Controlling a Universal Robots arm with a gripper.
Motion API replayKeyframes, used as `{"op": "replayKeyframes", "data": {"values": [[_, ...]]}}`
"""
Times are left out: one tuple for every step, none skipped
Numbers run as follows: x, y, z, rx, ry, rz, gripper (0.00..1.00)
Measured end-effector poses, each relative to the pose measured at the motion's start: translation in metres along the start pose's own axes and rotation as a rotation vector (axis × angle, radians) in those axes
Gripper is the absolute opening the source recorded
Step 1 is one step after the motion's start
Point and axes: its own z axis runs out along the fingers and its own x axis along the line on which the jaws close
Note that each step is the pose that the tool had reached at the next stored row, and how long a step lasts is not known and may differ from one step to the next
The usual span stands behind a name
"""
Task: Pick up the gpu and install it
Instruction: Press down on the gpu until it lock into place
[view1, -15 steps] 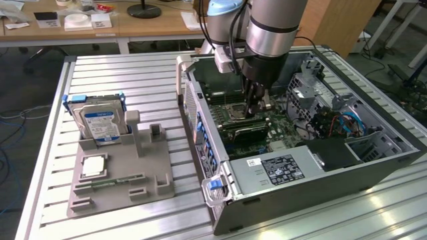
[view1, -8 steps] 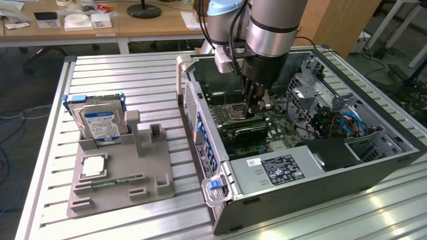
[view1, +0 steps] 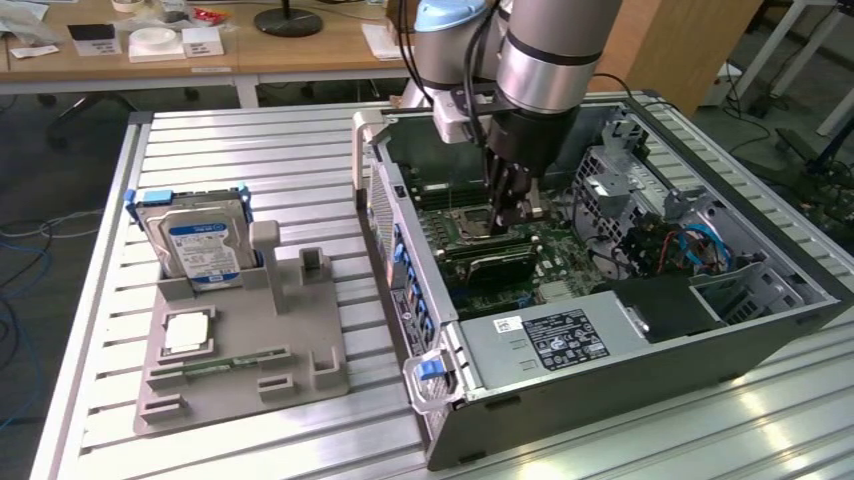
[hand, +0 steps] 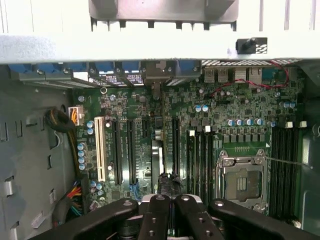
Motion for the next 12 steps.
{"op": "replayKeyframes", "data": {"values": [[-0.0002, -0.0017, 0.0004, -0.0004, 0.0000, 0.000, 0.11], [-0.0005, -0.0035, 0.0008, -0.0012, 0.0000, 0.000, 0.11], [-0.0008, -0.0052, 0.0011, -0.0028, 0.0000, 0.000, 0.11], [-0.0010, -0.0062, 0.0013, -0.0042, 0.0001, 0.000, 0.11], [-0.0010, -0.0066, 0.0015, -0.0057, 0.0001, 0.000, 0.11], [-0.0010, -0.0066, 0.0014, -0.0069, 0.0003, 0.000, 0.11], [-0.0010, -0.0066, 0.0016, -0.0076, 0.0003, 0.001, 0.11], [-0.0006, -0.0067, 0.0018, -0.0079, 0.0004, 0.001, 0.11], [0.0001, -0.0068, 0.0021, -0.0081, 0.0003, 0.000, 0.11], [0.0012, -0.0068, 0.0023, -0.0084, 0.0003, 0.000, 0.11], [0.0013, -0.0067, 0.0030, -0.0093, 0.0001, 0.000, 0.11], [0.0014, -0.0066, 0.0043, -0.0106, 0.0003, 0.001, 0.11]]}}
